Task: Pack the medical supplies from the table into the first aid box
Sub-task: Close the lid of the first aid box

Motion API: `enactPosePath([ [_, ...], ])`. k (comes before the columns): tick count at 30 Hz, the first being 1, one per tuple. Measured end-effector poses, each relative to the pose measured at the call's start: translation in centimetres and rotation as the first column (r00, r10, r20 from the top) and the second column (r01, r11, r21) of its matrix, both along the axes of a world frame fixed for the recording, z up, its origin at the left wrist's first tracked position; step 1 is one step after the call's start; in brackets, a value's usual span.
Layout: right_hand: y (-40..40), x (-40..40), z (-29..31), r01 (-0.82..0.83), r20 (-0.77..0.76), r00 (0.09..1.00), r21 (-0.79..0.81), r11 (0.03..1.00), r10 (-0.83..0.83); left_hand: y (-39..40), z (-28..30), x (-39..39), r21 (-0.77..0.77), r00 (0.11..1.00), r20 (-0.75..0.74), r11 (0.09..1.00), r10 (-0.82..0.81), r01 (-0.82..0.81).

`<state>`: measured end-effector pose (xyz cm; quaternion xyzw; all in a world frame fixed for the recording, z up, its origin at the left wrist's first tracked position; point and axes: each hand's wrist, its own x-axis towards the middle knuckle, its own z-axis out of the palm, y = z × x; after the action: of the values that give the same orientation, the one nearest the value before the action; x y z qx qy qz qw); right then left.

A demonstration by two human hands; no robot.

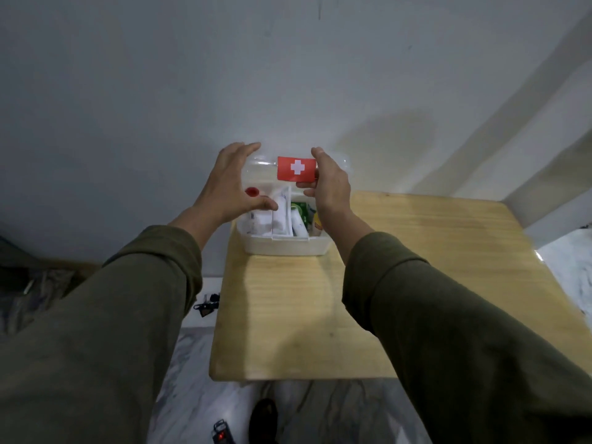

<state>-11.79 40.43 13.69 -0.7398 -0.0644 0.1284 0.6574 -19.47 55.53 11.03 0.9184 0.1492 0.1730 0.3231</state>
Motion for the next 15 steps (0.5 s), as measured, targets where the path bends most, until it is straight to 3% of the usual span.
enactPosePath([
  [8, -4.0, -4.7, -4.3, -0.133, -0.006, 0.991, -0.004, 0.991, 0.133, -3.4, -3.8, -3.7, -0.009, 0.998, -0.063, 1.000, 0.026, -0.027],
  [12, -5.3, -5.8, -6.9, -0.192, -0.046, 0.981, -0.106, 0.976, 0.188, -4.2, -5.5, -4.6, -0.042, 0.996, -0.085, 0.999, 0.012, -0.016],
  [15, -5.9, -6.2, -8.1, -0.234, 0.014, 0.970, -0.213, 0.948, 0.243, -4.7, -6.2, -4.9, -0.010, 0.995, -0.100, 1.000, 0.018, -0.019],
])
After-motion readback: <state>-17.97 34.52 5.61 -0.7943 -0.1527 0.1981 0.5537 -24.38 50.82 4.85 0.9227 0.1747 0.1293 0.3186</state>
